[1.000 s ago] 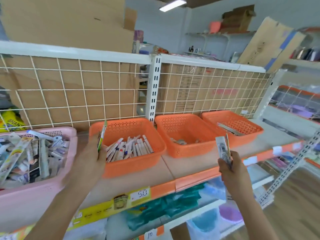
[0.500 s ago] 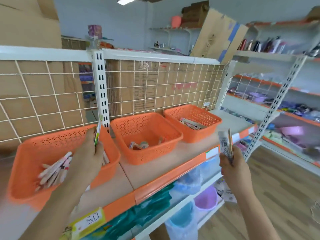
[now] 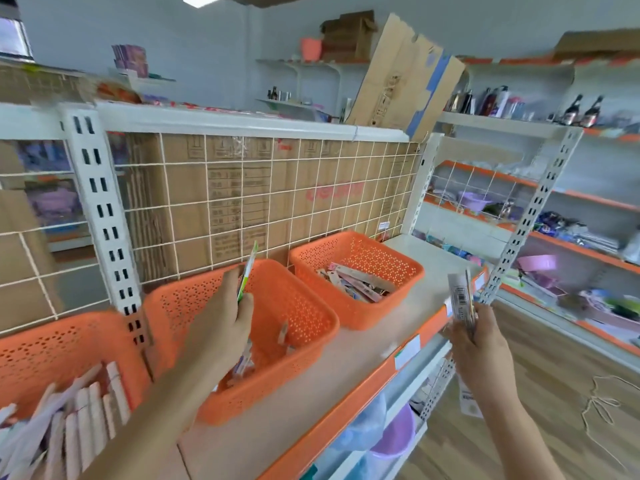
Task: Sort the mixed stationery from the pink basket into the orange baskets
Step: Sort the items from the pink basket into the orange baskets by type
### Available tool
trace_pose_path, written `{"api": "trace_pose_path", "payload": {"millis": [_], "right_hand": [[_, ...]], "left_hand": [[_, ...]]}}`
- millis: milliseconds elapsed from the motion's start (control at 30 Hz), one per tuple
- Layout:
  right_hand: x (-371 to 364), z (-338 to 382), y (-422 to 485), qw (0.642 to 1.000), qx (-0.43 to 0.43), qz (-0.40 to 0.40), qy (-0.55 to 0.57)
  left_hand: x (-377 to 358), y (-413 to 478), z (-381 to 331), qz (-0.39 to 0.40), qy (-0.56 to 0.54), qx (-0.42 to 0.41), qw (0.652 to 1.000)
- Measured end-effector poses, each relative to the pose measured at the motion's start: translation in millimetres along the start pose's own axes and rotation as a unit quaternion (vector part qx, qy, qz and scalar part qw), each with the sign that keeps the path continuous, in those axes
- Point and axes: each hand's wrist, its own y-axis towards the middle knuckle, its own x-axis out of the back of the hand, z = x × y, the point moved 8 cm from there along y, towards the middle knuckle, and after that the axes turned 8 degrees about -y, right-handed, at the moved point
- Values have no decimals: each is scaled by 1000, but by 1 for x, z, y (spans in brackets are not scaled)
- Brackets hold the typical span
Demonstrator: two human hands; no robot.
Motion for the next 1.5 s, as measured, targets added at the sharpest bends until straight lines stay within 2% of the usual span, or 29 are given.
{"api": "trace_pose_path", "payload": {"millis": [233, 533, 733, 833, 900, 967, 1100, 1200, 1333, 1500], "right_hand": [[-57, -9, 70, 998, -15, 59, 32], [-132, 23, 191, 981, 88, 152, 86], [-191, 49, 233, 945, 123, 256, 164], [-229, 46, 234, 927, 114, 326, 144], [-247, 42, 233, 922, 136, 351, 89], [-254, 39, 233, 920, 176, 350, 26], [-249, 29, 235, 916, 218, 335, -30], [-233, 25, 235, 922, 234, 304, -43], [-197, 23, 226, 929, 286, 231, -51], [-156, 26, 196, 937, 313, 157, -15]], "left_hand": [[-60, 47, -7, 35, -27, 43, 998], [-152, 133, -38, 54, -24, 64, 996], [-226, 188, -42, 58, -116, 105, 986], [-261, 198, -24, 72, -126, 162, 976], [-276, 200, -11, 81, -123, 193, 970], [-285, 195, 2, 100, -77, 213, 969], [-280, 183, 17, 104, -5, 227, 968], [-260, 176, 2, 75, 13, 165, 983], [-213, 154, -14, 19, 97, 67, 993], [-137, 103, -8, -38, 181, 30, 982]]}}
